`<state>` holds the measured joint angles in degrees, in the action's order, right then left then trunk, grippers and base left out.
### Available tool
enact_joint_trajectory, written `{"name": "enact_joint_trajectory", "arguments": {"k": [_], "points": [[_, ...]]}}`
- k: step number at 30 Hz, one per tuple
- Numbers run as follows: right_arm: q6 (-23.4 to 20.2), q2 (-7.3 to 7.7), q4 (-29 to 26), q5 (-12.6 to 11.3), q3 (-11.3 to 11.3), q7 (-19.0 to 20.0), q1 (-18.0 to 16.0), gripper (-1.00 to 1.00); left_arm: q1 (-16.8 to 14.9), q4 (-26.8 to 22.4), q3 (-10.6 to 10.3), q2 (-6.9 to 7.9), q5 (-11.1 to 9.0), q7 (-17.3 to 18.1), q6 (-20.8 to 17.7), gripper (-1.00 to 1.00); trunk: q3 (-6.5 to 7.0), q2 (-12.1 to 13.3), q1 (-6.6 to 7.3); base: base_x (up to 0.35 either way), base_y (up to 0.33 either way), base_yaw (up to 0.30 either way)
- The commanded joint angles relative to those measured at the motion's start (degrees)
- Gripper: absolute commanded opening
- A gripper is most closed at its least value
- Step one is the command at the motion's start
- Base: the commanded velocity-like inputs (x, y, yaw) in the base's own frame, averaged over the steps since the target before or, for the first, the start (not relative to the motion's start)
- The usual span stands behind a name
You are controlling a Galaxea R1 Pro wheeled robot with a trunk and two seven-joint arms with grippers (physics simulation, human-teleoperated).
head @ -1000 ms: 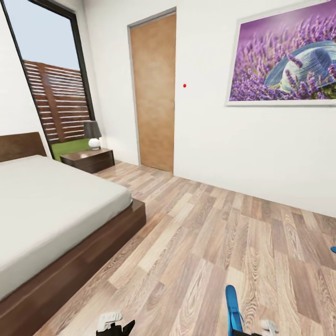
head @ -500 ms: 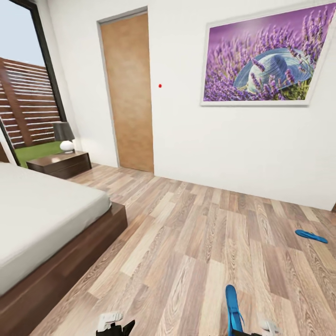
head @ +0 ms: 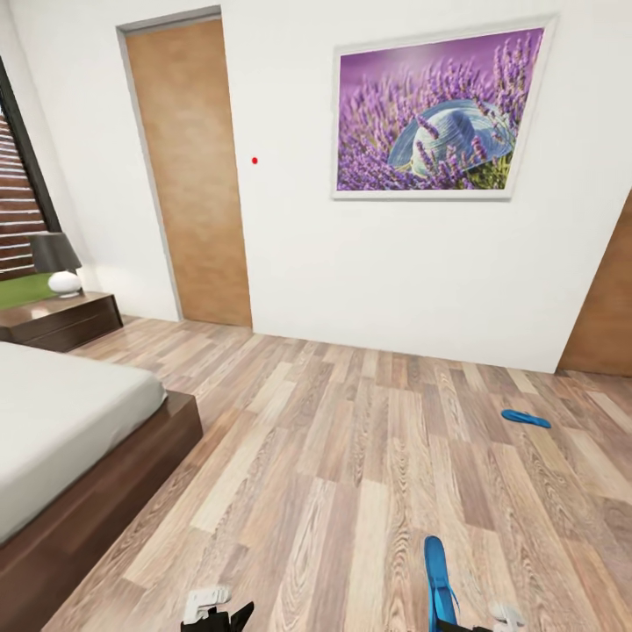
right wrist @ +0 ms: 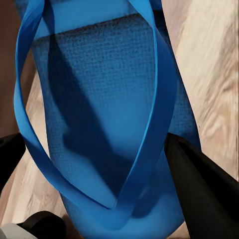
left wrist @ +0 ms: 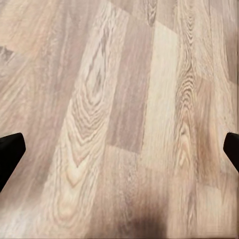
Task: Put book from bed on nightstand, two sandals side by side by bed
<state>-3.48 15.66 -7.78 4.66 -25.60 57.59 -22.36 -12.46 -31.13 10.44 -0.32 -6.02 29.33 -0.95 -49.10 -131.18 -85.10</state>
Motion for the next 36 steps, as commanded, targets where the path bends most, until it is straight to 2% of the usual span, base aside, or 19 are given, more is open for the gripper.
{"name": "enact_joint_trajectory", "arguments": {"k": [1,21,36], "points": [[-0.4,-0.02,0.0,0.4,-0.6,0.2,0.0,-1.0,0.0,0.0,0.3,-0.03,-0.2,0.4,-0.1,1.0,-0.06,0.0,0.01,0.0,0.0,-0.3],[-0.4,-0.02,0.0,0.4,-0.6,0.2,0.0,-1.0,0.0,0.0,0.3,-0.03,-0.2,0.4,-0.1,1.0,-0.06,0.0,0.01,0.0,0.0,-0.292],[-0.4,-0.02,0.0,0.4,-0.6,0.2,0.0,-1.0,0.0,0.0,0.3,-0.03,-0.2,0.4,-0.1,1.0,-0.06,0.0,0.01,0.0,0.0,-0.03]]}}
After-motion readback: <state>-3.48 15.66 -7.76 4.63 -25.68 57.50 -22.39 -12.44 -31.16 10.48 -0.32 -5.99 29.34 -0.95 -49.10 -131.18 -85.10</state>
